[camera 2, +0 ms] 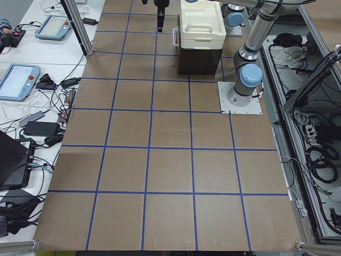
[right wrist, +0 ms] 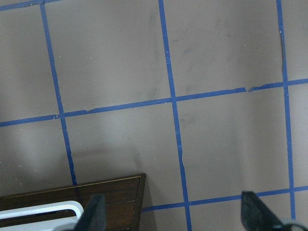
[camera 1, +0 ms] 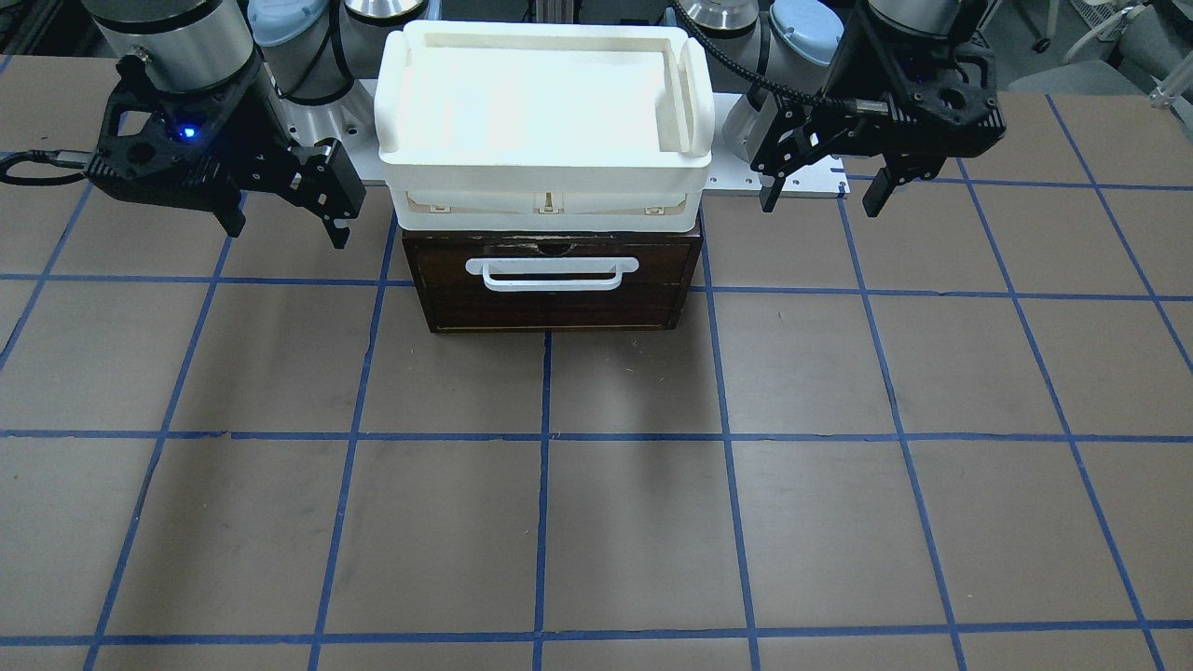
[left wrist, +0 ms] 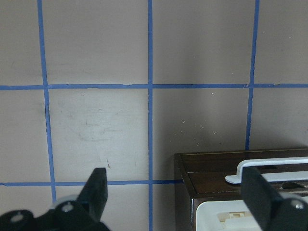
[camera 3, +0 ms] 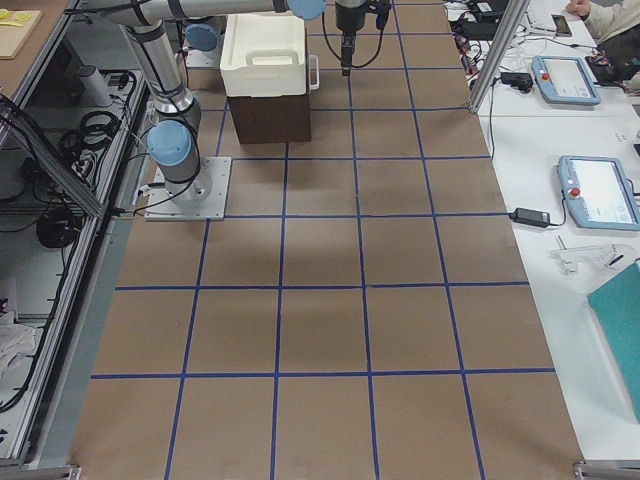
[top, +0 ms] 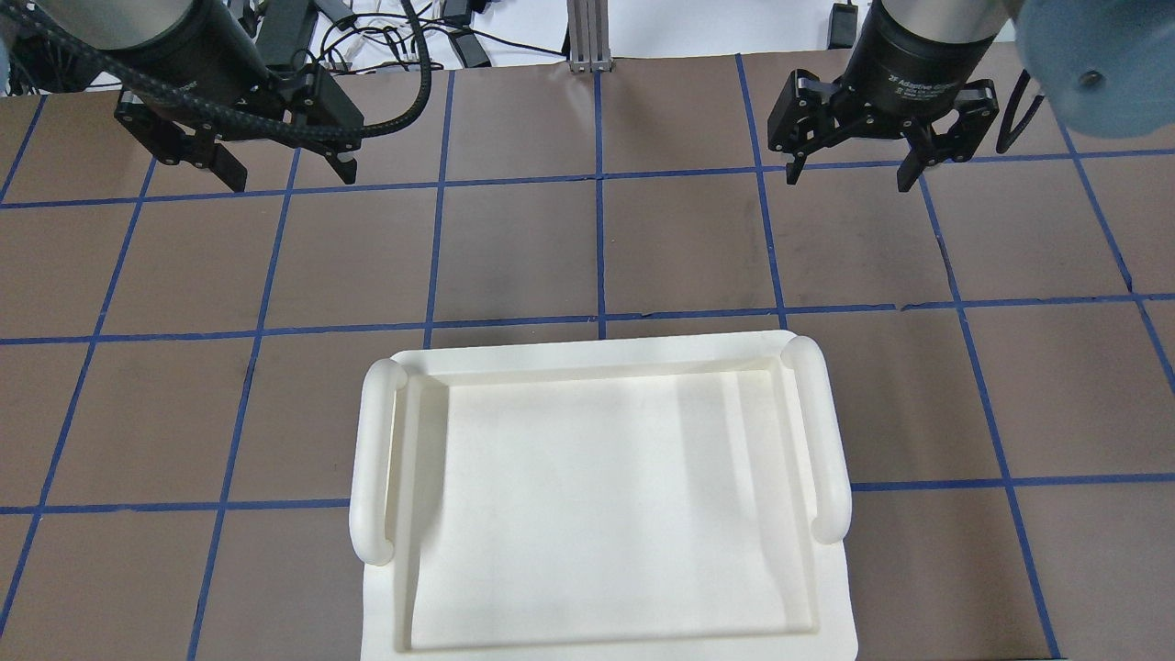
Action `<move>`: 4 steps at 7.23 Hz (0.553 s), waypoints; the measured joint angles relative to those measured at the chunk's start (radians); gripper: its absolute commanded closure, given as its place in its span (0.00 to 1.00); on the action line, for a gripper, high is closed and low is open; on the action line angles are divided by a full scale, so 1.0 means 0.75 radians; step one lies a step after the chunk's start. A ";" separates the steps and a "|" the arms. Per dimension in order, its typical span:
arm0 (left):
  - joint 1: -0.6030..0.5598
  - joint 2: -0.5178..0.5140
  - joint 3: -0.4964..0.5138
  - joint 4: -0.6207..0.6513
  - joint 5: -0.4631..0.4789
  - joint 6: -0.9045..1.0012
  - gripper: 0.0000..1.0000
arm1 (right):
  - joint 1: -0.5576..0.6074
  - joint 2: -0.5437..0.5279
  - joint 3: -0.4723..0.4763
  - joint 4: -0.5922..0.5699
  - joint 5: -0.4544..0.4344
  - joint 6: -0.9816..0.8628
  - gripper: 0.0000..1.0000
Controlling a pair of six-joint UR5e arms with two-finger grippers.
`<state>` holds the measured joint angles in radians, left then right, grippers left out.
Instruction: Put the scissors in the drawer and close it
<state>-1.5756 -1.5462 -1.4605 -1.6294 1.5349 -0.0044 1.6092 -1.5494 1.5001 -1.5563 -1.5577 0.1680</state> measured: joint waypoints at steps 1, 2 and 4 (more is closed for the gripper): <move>-0.001 0.001 -0.003 -0.002 -0.001 0.003 0.00 | 0.000 0.000 0.000 0.000 0.000 0.000 0.00; -0.001 0.004 -0.006 -0.003 -0.002 0.003 0.00 | -0.001 0.000 0.002 0.000 0.000 0.001 0.00; -0.002 0.008 -0.008 -0.011 -0.003 0.004 0.00 | -0.002 0.000 0.009 0.000 -0.001 0.001 0.00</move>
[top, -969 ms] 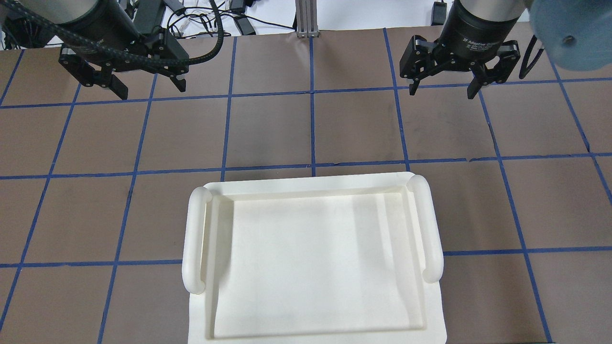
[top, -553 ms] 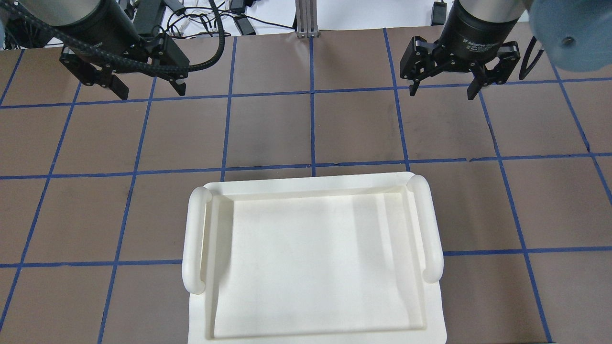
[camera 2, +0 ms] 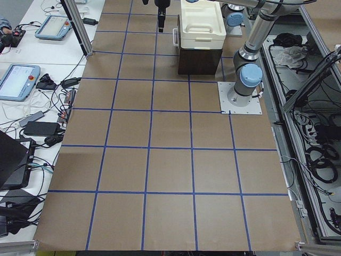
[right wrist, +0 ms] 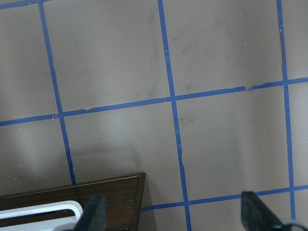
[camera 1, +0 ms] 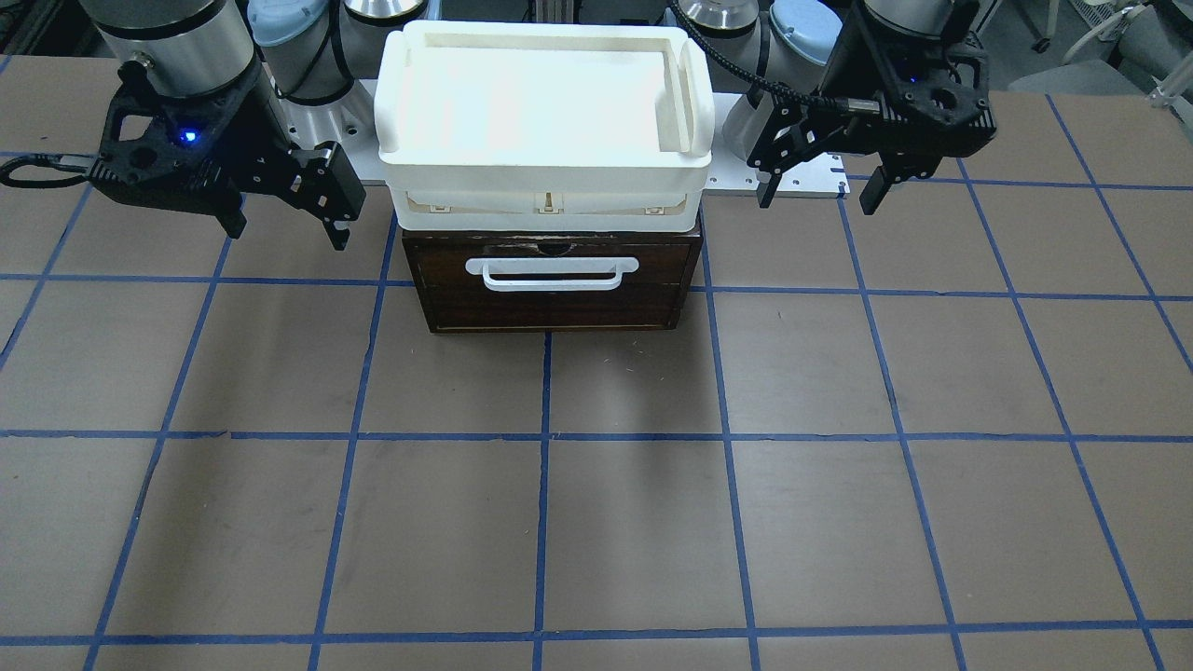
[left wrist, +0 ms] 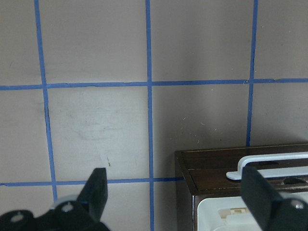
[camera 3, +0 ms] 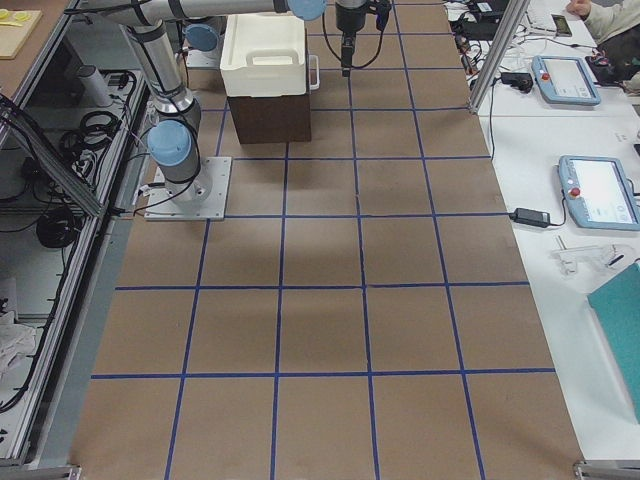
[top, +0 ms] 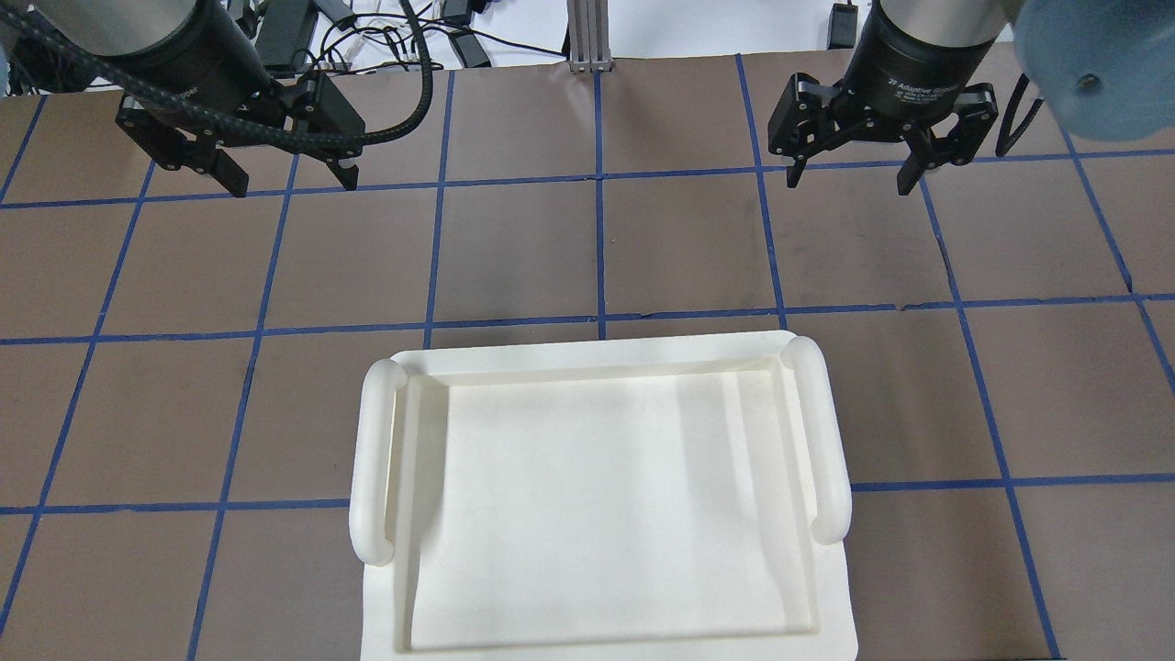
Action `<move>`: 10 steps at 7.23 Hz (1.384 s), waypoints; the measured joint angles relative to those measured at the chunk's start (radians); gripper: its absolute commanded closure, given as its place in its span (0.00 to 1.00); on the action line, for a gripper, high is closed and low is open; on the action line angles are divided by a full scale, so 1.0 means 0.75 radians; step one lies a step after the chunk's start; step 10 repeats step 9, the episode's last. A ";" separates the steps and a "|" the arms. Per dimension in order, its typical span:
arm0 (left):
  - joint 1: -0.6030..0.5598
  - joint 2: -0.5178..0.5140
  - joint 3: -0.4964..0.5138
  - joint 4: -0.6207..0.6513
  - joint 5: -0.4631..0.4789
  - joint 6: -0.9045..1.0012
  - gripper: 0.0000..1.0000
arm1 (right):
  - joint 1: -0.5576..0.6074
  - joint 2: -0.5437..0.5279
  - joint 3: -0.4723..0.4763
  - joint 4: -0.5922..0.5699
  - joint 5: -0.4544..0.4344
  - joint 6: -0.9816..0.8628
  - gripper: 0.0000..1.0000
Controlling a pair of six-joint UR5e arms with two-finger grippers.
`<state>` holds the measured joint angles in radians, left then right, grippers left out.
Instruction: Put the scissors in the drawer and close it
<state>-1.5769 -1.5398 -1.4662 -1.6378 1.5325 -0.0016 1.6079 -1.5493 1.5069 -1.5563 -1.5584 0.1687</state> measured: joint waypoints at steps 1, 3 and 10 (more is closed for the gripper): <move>0.000 0.003 0.000 -0.003 0.001 0.000 0.00 | 0.000 0.000 0.002 0.000 0.000 0.000 0.00; 0.000 0.009 0.001 -0.004 0.005 0.000 0.00 | 0.000 0.000 0.003 -0.001 0.000 0.001 0.00; 0.000 0.023 -0.003 -0.032 0.010 0.004 0.00 | 0.000 0.000 0.004 -0.001 0.002 0.000 0.00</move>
